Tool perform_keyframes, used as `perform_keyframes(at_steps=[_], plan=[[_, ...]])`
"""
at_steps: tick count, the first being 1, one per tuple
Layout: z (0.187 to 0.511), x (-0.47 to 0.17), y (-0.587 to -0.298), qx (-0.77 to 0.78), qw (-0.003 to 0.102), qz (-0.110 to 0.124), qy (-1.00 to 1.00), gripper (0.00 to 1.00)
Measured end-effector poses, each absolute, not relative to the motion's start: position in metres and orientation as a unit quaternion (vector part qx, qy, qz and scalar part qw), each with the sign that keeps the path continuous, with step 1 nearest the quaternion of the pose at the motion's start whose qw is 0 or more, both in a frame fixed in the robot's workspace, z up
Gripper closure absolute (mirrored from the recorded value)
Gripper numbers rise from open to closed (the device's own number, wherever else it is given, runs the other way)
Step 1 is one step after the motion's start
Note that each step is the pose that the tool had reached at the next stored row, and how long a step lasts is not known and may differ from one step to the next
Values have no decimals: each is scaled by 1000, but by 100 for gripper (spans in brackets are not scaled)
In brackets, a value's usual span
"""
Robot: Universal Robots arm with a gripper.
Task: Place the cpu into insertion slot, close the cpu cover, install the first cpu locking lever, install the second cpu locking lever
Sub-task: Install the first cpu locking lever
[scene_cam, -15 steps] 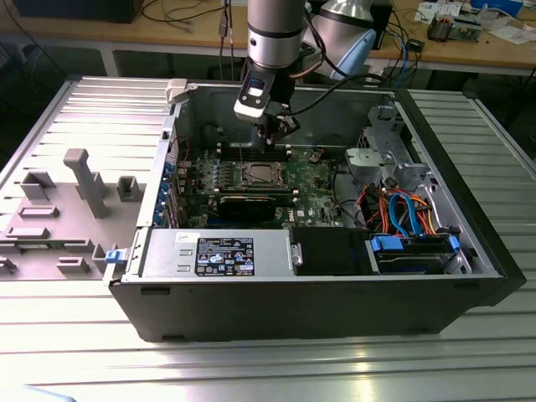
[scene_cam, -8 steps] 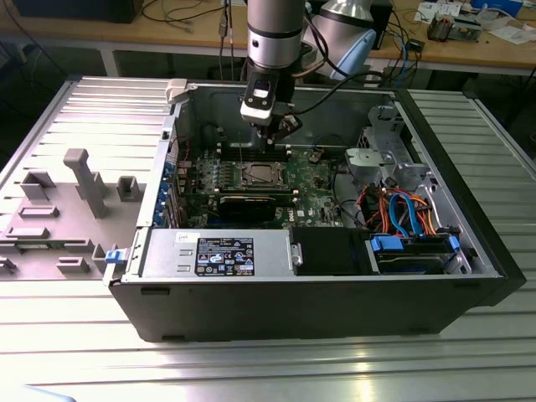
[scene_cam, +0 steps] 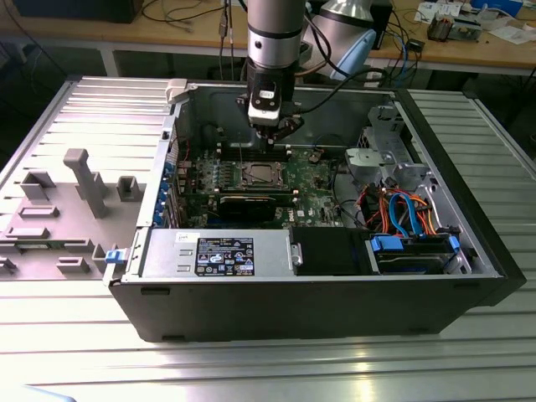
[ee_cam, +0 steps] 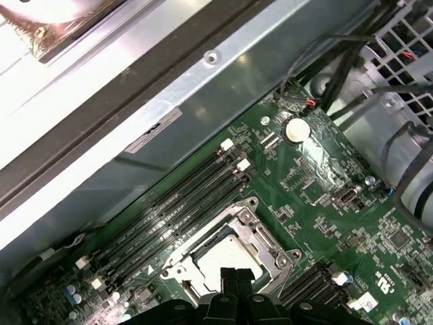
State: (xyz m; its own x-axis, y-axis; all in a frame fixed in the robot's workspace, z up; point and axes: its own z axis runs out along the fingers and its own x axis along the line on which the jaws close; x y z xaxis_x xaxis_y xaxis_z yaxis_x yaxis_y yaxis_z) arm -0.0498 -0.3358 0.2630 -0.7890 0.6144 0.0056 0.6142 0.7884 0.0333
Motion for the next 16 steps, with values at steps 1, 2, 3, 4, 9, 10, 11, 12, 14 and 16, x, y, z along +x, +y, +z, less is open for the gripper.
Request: perform_keyframes(at_steps=[1, 2, 3, 4, 9, 10, 11, 12, 14, 16], plan=[[263, -50, -336, 318, 3, 17, 948, 89], [263, -50, -336, 311, 3, 17, 950, 89], [263, -50, -336, 305, 2, 17, 952, 89], [263, -50, -336, 298, 2, 17, 955, 89], [263, -50, -336, 254, 2, 17, 967, 89], [263, -50, -336, 245, 1, 17, 969, 89], [263, -50, -336, 239, 1, 17, 971, 89], [262, -50, -336, 229, 1, 17, 973, 89], [262, -50, -336, 216, 1, 17, 976, 89], [262, -50, -336, 198, 1, 17, 980, 89]])
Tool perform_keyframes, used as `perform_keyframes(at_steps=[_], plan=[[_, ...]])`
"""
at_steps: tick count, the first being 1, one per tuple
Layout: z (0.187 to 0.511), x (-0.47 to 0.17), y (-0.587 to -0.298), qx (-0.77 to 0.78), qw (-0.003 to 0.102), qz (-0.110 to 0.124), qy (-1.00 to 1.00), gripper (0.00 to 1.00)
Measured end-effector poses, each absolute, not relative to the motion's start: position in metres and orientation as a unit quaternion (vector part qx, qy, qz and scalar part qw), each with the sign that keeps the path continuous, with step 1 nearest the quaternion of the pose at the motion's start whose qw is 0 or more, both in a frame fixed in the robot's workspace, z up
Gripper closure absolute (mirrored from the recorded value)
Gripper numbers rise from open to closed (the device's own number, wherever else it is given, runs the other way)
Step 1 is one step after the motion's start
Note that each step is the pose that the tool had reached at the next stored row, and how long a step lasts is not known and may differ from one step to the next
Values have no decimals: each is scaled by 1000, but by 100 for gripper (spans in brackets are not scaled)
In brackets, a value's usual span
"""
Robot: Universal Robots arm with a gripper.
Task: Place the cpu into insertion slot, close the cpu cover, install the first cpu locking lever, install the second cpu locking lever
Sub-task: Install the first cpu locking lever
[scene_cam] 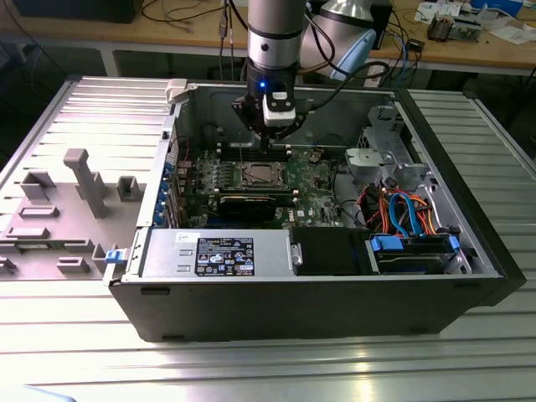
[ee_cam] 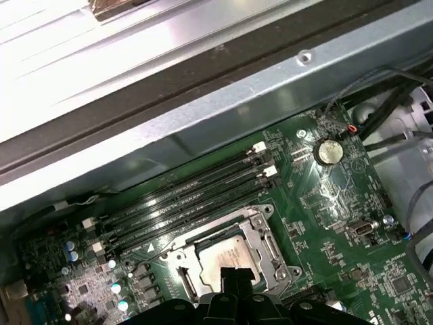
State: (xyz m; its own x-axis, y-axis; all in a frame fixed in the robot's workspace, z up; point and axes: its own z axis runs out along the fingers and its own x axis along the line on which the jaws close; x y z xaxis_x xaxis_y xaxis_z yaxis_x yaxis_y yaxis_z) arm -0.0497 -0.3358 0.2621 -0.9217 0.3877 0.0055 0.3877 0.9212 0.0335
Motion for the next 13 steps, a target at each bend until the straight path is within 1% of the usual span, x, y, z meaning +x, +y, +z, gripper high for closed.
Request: perform_keyframes(at_steps=[5, 13], plan=[[262, -50, -336, 149, 1, 17, 989, 89], [262, -52, -336, 140, 2, 17, 990, 89]])
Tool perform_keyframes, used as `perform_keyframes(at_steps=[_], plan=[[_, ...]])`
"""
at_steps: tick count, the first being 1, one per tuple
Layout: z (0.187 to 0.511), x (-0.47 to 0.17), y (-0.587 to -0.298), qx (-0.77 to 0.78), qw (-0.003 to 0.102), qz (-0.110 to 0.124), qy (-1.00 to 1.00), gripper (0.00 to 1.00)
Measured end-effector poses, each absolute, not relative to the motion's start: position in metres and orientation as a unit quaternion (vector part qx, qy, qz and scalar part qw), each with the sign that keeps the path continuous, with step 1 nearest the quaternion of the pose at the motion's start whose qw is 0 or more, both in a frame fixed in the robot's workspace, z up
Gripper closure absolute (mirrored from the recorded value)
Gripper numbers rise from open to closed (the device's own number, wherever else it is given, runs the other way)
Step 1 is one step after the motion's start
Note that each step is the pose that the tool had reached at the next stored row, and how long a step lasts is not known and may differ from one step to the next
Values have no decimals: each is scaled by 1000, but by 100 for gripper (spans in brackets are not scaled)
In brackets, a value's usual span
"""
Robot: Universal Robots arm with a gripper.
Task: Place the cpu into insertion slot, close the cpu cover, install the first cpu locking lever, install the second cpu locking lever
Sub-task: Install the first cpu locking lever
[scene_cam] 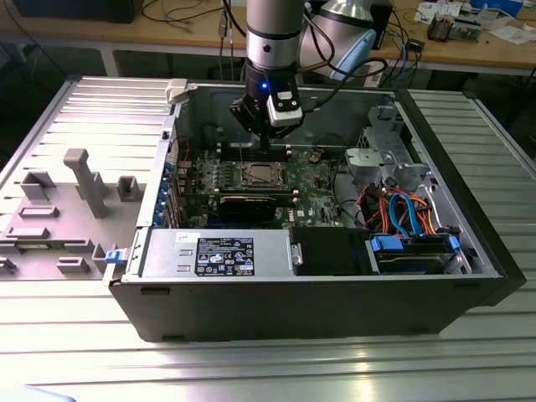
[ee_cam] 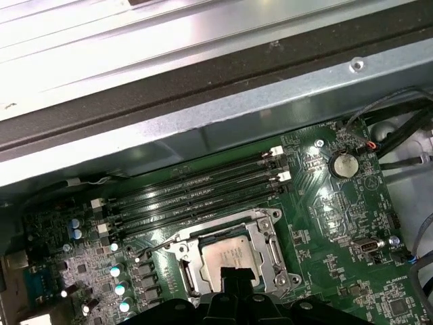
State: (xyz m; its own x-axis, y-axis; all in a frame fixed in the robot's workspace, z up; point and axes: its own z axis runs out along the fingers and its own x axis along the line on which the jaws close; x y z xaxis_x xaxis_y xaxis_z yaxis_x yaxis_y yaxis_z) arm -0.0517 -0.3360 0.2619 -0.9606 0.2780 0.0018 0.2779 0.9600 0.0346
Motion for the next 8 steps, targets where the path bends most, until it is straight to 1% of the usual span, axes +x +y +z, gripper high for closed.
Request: perform_keyframes(at_steps=[8], plan=[[262, -52, -336, 91, 1, 17, 996, 89]])
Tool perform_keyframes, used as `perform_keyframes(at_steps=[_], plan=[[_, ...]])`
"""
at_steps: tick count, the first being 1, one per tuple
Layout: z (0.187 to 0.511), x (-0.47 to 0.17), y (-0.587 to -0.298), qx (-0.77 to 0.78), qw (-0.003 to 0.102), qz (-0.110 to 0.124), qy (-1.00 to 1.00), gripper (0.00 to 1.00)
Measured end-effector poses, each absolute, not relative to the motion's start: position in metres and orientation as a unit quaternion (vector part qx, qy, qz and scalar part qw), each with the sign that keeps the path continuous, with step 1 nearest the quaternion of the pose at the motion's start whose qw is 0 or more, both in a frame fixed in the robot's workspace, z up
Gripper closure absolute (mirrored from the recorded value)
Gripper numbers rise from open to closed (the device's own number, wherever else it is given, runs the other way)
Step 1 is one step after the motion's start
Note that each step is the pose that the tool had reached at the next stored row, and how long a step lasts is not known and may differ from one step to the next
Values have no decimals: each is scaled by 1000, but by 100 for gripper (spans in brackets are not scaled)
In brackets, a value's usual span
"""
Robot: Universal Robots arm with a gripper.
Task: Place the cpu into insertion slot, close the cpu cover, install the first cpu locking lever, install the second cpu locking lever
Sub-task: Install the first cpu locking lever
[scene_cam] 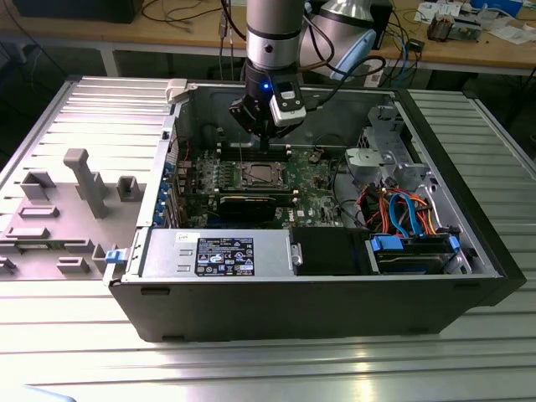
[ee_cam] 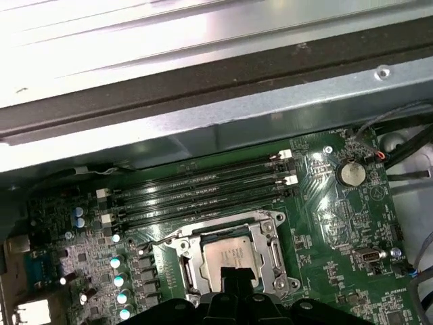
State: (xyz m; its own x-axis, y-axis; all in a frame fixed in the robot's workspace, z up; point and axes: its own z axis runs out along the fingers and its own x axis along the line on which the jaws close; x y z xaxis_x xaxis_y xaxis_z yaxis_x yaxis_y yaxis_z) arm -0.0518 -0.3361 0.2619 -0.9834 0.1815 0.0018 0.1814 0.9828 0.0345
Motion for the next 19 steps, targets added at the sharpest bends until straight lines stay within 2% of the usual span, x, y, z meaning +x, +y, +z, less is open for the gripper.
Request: perform_keyframes(at_steps=[19], plan=[[260, -69, -336, 11, 6, 18, 1000, 89]])
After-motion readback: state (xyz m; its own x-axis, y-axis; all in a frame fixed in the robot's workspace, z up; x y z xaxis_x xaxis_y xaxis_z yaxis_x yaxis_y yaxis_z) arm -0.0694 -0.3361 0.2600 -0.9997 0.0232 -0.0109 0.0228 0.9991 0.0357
